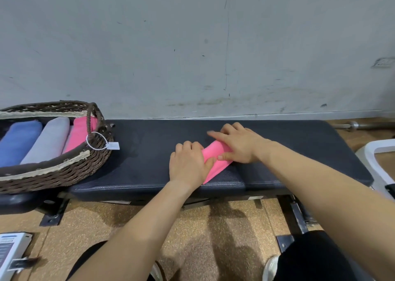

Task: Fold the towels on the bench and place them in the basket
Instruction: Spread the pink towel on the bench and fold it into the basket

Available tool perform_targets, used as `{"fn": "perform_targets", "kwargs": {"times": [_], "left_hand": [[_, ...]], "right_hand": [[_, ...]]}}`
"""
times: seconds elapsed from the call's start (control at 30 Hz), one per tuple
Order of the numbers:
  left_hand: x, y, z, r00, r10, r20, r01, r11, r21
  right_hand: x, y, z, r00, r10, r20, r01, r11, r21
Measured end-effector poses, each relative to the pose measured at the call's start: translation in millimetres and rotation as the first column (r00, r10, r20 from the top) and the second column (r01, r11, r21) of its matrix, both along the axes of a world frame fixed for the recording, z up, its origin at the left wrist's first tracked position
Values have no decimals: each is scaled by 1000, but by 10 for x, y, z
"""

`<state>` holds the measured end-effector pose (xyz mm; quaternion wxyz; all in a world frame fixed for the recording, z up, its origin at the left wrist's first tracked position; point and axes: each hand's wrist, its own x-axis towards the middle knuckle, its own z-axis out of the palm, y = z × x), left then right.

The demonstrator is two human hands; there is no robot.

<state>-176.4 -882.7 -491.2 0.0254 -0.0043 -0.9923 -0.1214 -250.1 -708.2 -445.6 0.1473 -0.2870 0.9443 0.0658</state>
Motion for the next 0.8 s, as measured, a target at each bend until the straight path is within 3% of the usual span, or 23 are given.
{"fn": "perform_targets", "kwargs": {"times": [0.1, 0.2, 0.3, 0.43, 0.57, 0.67, 0.8], "left_hand": [[128, -74, 148, 993, -42, 106, 20, 979, 205], [294, -295, 285, 978, -73, 193, -15, 909, 416], [463, -662, 503, 984, -88, 153, -19, 812, 583], [745, -1258, 882, 996, -63, 65, -7, 664, 747], [1068, -1757, 1194, 998, 47, 42, -62, 595, 801], [1193, -2084, 1301, 980, 196, 34, -136, 535, 834], [1264, -2538, 1433, 898, 438, -40, -239, 561, 793]], "right_hand": [[135, -28, 199, 999, 34, -7, -34, 999, 26], [312, -75, 306, 996, 9, 91, 5, 988, -153], [494, -224, 501, 979, -65, 195, 132, 926, -354], [622, -549, 851, 931, -61, 360, 273, 769, -578], [693, -1093, 1171, 897, 17, 442, 336, 624, -705], [719, -1596, 1347, 875, 44, 482, 375, 566, -734], [691, -2276, 1561, 861, 96, 500, 404, 467, -787]]}}
